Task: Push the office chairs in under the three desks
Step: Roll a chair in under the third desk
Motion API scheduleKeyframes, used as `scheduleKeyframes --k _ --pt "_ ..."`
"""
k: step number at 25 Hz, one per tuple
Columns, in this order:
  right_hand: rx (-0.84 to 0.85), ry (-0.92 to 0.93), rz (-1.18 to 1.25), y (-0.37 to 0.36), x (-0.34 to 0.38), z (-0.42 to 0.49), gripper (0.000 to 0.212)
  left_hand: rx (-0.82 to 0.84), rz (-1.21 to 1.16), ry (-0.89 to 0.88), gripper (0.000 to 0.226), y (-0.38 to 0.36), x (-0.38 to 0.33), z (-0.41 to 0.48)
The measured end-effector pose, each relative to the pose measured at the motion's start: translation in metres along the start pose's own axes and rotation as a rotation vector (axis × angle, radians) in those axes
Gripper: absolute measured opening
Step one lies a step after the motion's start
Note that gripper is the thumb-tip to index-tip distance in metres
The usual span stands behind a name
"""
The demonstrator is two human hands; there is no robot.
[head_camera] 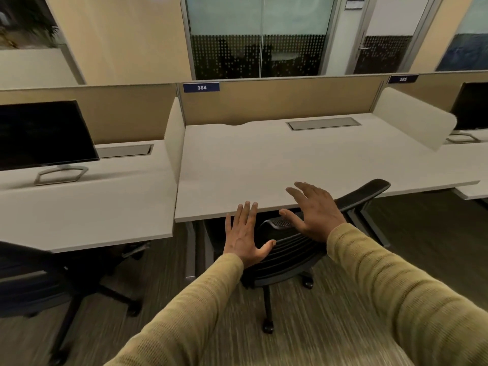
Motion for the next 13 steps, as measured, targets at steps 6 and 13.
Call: scheduleKeyframes --k 6,13 --pt "0.123 -0.024 -0.005 -0.035 -0.090 -0.027 0.097 0.036 -0.031 0.081 0.108 -0.025 -0.031 0.034" --pt "0.246 0.095 -0.008 -0.053 -0.153 -0.012 0.100 0.078 0.107 0.029 0.089 -0.050 -0.014 0.076"
Point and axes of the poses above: each hand's wrist, its own z-axis towards the middle knuckle, its own y-axis out of the back of the hand, x = y × z, the point moved 7 cm from there along z, towards the middle knuckle, and after that the axes turned 9 degrees about y, right-handed, at the moved point
